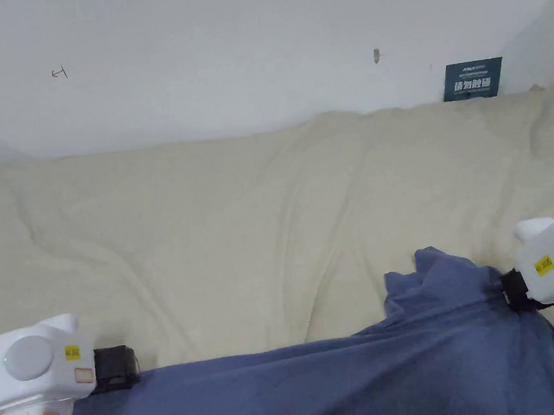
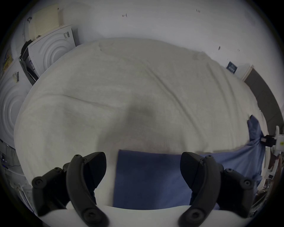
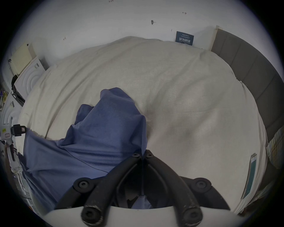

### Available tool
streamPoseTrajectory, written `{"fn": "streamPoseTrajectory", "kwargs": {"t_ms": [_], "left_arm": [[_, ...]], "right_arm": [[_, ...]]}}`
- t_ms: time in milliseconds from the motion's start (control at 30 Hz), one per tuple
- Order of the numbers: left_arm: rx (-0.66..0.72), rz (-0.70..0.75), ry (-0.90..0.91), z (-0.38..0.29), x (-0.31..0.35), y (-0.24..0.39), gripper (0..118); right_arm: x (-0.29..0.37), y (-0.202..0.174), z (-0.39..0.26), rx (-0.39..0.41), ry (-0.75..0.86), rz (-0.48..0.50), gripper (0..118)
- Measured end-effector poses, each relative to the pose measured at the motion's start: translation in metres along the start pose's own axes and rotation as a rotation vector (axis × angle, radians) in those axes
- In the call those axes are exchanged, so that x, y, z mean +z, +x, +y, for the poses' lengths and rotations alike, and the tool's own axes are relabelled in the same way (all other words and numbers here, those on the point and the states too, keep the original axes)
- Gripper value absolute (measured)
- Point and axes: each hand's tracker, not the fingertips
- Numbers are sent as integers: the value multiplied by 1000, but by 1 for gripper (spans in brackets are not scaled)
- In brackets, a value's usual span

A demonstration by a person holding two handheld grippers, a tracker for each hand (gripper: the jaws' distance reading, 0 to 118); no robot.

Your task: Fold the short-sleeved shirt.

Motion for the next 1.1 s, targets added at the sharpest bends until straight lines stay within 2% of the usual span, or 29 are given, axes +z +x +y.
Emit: {"fn": "streamPoseTrajectory", "kwargs": {"t_ms": [67,100,133,167,267,333,467,500,533,633,767,933,1100], "left_arm": [[-17,-26,-63,-7,-20,6,100],[-38,49,-53,-9,-29,9,100],[-64,48,-8,-10,-24,14,100],[-50,52,-4,-10,-16,14,93],[-74,39,23,-8,-11,11,49],[-116,14,16,-6,-6,14,5],[-116,-16,10,-5,7,16,5],[-125,-17,25,-8,17,19,5],[-127,-16,40,-8,25,17,5],[-127,-28,79,-9,57,11,5],[-107,-50,187,-25,114,-2,5],[-77,-84,242,-87,170,-22,5],[-65,-72,137,-163,164,-36,5]], "right_arm": [[-4,-2,2,3,-5,-1,0],[-5,-1,2,4,-6,-1,0],[-6,0,1,-2,-10,3,0],[-6,-1,1,-6,-12,5,0],[0,-1,2,-6,-6,6,0],[7,-2,3,3,2,3,0],[31,2,4,12,39,32,0],[42,3,3,10,57,99,0],[54,4,2,16,78,120,0],[88,1,-3,80,129,77,0],[132,5,-25,93,178,100,0],[164,12,-90,97,190,120,0],[151,12,-178,106,58,142,0]]}}
